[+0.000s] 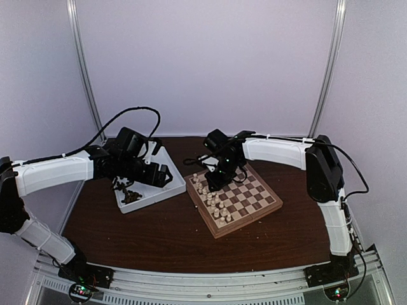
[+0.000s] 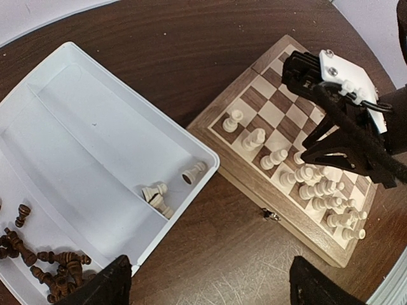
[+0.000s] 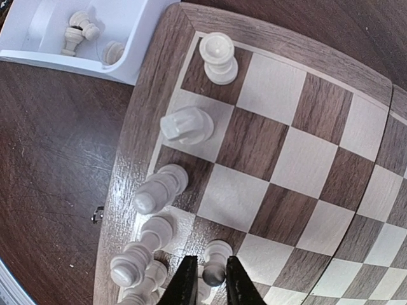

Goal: Set up the chess pieces on the board
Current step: Place the chess piece on the chessboard.

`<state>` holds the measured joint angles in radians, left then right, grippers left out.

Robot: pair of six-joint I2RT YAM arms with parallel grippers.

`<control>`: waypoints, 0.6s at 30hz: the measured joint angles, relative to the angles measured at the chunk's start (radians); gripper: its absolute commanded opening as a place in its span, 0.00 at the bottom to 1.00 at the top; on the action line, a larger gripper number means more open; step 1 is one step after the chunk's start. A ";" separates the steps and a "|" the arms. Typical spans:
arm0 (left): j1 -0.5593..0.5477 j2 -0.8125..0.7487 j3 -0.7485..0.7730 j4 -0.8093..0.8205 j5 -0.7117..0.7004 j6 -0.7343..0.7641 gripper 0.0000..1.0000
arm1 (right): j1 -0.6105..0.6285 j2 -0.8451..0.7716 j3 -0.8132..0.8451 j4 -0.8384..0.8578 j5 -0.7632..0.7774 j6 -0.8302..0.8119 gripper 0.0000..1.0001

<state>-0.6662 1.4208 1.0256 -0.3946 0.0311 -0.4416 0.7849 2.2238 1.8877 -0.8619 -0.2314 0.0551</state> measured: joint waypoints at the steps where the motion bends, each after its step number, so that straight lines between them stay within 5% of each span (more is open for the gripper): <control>1: 0.000 0.000 0.000 0.000 0.000 0.001 0.86 | 0.000 0.000 0.000 -0.002 -0.001 0.000 0.17; 18: 0.003 0.000 0.000 0.000 0.008 0.005 0.86 | 0.000 0.000 -0.003 -0.005 -0.023 0.000 0.25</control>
<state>-0.6632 1.4208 1.0256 -0.3946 0.0391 -0.4366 0.7849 2.2238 1.8851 -0.8669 -0.2539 0.0551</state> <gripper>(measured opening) 0.856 0.235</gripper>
